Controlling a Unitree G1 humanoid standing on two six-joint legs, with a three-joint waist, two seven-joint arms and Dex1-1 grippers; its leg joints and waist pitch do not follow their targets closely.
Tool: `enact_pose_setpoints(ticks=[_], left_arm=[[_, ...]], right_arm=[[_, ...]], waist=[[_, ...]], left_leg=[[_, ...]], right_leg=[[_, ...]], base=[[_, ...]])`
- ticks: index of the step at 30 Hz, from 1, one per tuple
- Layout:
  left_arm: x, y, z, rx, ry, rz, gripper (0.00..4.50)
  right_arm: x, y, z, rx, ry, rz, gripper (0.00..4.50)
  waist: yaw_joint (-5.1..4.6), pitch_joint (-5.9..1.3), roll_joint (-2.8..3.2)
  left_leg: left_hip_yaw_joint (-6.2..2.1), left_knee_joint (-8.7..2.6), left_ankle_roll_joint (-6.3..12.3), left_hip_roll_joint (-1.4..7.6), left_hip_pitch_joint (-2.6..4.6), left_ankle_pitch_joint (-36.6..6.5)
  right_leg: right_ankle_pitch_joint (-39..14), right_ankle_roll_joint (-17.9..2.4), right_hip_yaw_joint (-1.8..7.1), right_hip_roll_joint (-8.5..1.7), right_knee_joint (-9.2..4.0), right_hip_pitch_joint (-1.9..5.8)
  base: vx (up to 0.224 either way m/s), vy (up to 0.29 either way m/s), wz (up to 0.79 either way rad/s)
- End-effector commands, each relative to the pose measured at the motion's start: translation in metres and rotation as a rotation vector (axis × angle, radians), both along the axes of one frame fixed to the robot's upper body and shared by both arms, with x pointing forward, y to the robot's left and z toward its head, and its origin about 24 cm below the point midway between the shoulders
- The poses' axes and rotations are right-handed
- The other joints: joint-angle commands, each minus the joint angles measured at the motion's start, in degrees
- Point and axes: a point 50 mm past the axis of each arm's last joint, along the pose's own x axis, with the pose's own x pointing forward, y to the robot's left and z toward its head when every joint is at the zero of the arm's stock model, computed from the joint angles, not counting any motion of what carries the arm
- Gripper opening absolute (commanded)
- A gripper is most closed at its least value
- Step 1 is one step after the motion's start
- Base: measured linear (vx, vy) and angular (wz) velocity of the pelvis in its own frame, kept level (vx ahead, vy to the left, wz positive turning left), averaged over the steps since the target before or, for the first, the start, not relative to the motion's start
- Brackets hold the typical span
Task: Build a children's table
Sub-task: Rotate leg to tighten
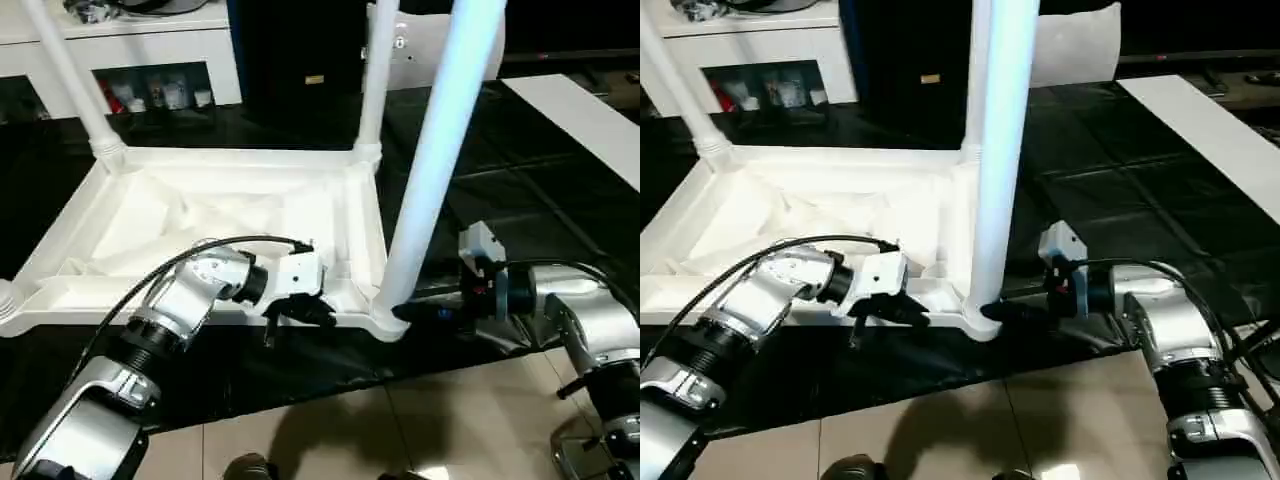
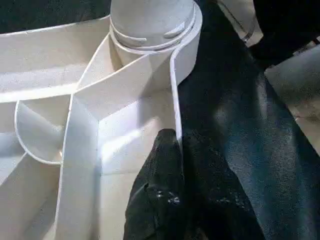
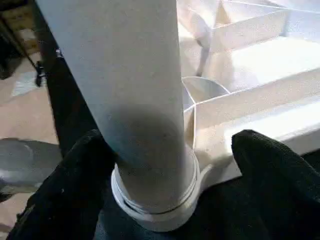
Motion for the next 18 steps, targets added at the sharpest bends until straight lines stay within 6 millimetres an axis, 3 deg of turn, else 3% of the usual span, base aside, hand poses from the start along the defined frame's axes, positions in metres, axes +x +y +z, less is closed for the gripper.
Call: enact_pose_setpoints(ticks=[1,18], left_arm=[[-0.0116,-0.011,-0.0078,0.037,0.025,-0.114,0.0],[-0.0108,-0.0106,-0.0095,0.04,0.025,-0.103,0.0]], right_arm=[[0.0018,0.0026,0.0078,0.015,-0.015,0.023,3.68],[-0.0026,0.0104,0.0042,0.046,0.027,0.065,2.23]], waist=[[-0.07,-4.89,-0.75],[0.1,-4.63,-0.68]], left_leg=[[0.19,-4.15,4.97,2.2,0.37,-6.84],[0.12,-4.32,4.26,2.17,0.34,-7.43]], right_leg=[[-9.0,-13.79,3.78,-2.8,-4.15,3.66],[-10.83,-12.72,3.86,-2.74,-4.42,3.6]], base=[[0.0,0.0,0.0],[0.0,0.0,0.0]])
